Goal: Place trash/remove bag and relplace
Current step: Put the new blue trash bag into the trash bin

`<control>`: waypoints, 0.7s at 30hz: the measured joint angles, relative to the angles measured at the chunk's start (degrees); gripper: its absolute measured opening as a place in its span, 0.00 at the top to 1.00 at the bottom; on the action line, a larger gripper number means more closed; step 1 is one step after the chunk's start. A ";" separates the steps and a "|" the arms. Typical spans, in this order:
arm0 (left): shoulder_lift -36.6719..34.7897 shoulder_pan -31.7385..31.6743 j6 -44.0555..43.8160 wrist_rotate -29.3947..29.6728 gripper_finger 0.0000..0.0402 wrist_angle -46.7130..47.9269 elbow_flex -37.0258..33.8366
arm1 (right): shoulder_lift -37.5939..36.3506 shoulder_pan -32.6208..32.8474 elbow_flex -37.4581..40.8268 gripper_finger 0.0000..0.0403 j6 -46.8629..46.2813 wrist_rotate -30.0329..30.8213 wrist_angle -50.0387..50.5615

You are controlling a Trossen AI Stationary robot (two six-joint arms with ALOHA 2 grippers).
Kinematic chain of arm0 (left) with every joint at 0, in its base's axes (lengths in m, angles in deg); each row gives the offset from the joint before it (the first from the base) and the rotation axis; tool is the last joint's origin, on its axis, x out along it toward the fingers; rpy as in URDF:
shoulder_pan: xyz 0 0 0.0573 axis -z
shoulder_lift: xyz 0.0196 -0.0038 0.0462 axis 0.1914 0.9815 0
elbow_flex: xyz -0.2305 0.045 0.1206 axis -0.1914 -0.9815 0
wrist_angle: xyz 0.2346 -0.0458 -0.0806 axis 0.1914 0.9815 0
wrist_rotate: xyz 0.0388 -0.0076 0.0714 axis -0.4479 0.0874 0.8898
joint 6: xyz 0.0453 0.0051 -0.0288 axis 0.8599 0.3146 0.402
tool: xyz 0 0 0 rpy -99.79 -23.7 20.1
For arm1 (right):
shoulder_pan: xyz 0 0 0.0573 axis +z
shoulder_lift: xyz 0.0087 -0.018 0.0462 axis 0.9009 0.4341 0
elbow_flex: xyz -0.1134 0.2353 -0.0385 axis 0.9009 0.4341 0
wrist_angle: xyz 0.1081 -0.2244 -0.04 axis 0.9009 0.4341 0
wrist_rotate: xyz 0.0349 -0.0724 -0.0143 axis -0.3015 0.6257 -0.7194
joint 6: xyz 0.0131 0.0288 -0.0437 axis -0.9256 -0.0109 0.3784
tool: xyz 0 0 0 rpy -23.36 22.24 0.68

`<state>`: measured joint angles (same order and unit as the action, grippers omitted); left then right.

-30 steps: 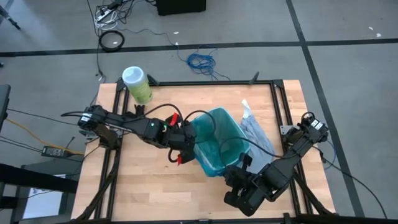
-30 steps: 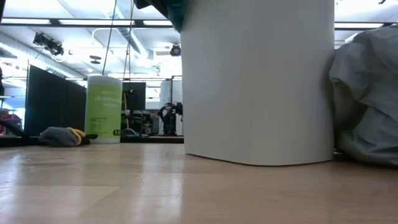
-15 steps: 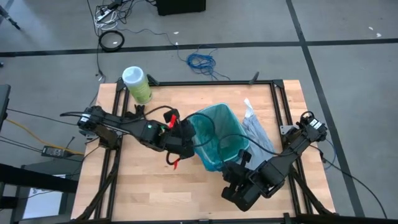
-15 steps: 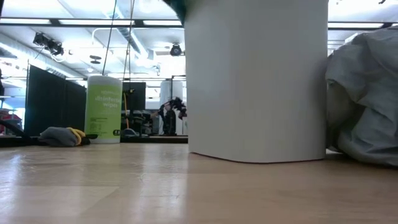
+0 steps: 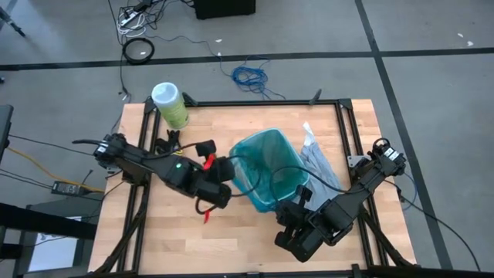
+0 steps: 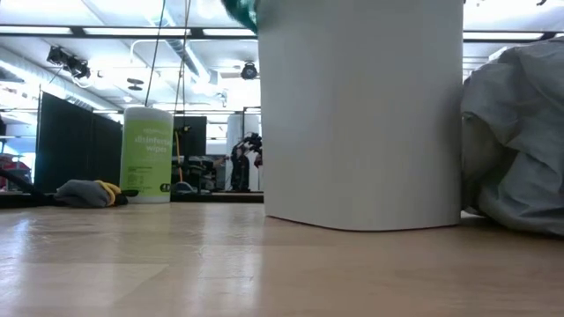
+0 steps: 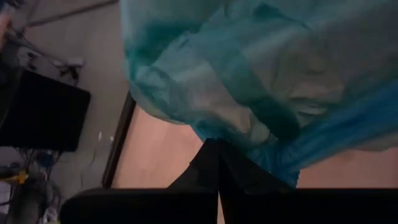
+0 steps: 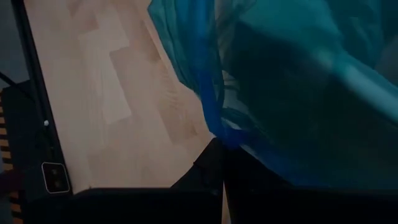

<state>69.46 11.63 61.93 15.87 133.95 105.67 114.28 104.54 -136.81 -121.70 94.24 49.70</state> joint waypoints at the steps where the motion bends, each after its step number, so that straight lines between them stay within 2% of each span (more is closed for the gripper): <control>1: -0.46 0.63 -0.29 1.16 1.00 -0.52 0.00 | 0.00 0.00 0.00 1.00 0.00 0.01 0.03; 4: -2.46 2.05 -1.15 3.83 1.00 -1.60 0.00 | 0.00 0.00 0.00 1.00 0.38 0.02 0.07; 9: -4.27 2.54 -12.79 11.87 1.00 -1.82 0.00 | 0.00 0.00 0.00 1.00 0.48 0.03 0.17; 13: -4.84 2.59 -16.47 11.06 1.00 -2.16 -0.29 | 0.00 0.00 0.00 1.00 1.01 0.04 0.17; 21: -4.66 3.39 -19.95 5.42 0.99 -8.56 -7.02 | 0.00 0.02 0.00 1.00 1.44 0.07 0.36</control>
<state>64.80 15.02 41.98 21.29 125.39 98.65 114.28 104.57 -136.81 -120.27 94.31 50.06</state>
